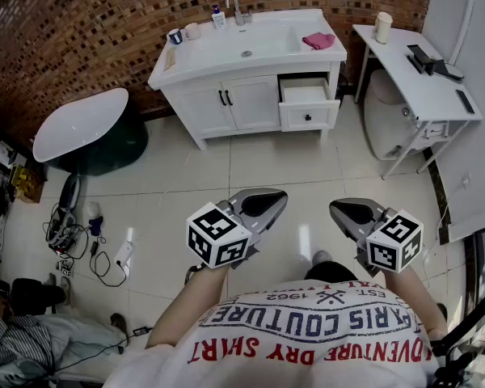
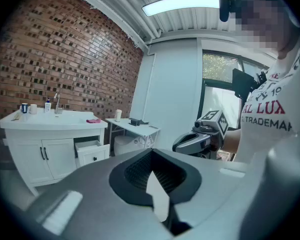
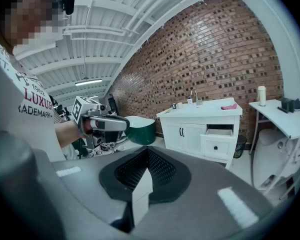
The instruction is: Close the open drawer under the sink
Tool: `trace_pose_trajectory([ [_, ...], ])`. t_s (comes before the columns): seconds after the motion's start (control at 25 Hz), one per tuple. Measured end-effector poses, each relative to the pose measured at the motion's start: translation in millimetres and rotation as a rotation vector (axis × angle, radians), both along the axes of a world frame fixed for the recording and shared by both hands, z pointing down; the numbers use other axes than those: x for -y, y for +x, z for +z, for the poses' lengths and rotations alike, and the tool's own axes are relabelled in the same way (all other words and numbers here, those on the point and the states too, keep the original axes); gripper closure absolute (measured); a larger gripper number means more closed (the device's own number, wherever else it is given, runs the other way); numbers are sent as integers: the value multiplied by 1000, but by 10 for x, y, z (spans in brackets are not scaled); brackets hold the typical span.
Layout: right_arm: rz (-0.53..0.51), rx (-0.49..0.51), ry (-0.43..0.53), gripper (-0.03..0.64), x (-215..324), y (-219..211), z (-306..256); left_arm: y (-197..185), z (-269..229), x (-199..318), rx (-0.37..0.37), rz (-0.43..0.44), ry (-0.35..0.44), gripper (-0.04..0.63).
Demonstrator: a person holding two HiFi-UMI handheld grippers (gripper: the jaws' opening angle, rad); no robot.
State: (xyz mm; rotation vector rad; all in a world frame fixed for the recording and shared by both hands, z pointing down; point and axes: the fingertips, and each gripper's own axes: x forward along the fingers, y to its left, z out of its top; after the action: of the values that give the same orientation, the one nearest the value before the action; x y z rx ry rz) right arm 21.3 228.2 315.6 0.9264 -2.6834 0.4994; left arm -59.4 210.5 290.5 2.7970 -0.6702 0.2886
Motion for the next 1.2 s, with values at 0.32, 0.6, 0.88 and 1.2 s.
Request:
trace_pose_trajectory([
  [0.32,-18,13,19,611,444,-47,22,-10,52,396,9,-18,8,612],
  [0.6,-25,35,4,611,1252,122,237,150,286,1131,29,-40,-26,612],
  [0.88,23,37,-88,611,2576,548,592,453,703,2324,35,-58,-143,612],
  [1.2,129,-69,-228,611,4453,1095,1802,671,1247,3826,44,-105,-290,612],
])
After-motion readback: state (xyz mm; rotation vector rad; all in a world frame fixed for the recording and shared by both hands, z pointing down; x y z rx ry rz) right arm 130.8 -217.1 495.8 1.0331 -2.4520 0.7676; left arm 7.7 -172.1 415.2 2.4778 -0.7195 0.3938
